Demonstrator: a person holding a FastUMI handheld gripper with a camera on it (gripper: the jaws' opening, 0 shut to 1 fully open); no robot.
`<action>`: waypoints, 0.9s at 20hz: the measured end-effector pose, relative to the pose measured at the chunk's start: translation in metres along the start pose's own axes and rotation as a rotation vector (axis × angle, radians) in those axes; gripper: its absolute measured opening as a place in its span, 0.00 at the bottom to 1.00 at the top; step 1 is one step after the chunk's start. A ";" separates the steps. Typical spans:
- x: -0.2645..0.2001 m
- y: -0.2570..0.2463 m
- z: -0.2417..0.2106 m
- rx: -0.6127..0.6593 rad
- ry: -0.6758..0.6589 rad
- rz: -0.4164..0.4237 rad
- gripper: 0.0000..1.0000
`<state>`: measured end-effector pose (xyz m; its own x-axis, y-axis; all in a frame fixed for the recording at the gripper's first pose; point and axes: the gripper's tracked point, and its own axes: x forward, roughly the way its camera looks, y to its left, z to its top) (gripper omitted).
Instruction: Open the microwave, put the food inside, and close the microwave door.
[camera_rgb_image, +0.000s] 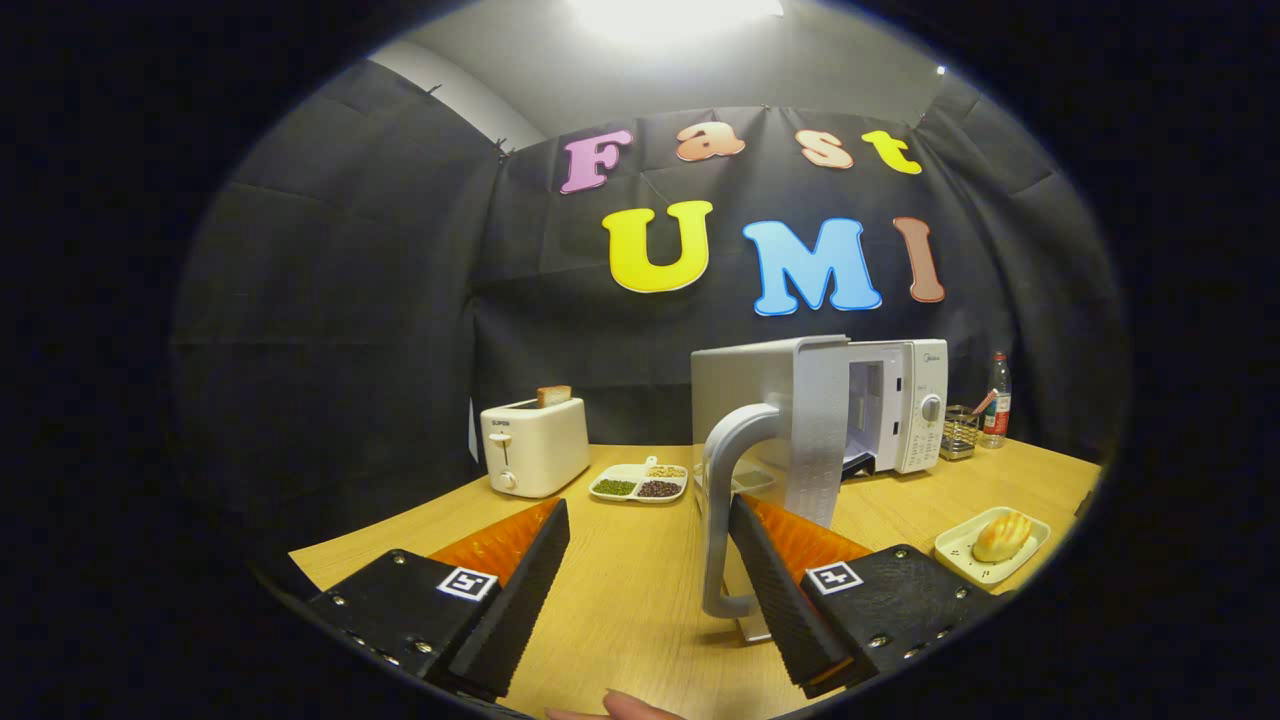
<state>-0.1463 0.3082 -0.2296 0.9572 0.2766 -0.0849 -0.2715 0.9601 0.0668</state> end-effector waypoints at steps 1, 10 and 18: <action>-0.010 -0.002 0.002 -0.015 0.004 0.035 0.98; -0.054 -0.128 -0.003 -0.135 0.008 0.121 0.97; -0.050 -0.275 -0.044 -0.069 0.133 0.098 0.95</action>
<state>-0.1242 0.0325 -0.2876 0.9054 0.3677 -0.2120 -0.3737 0.9275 0.0128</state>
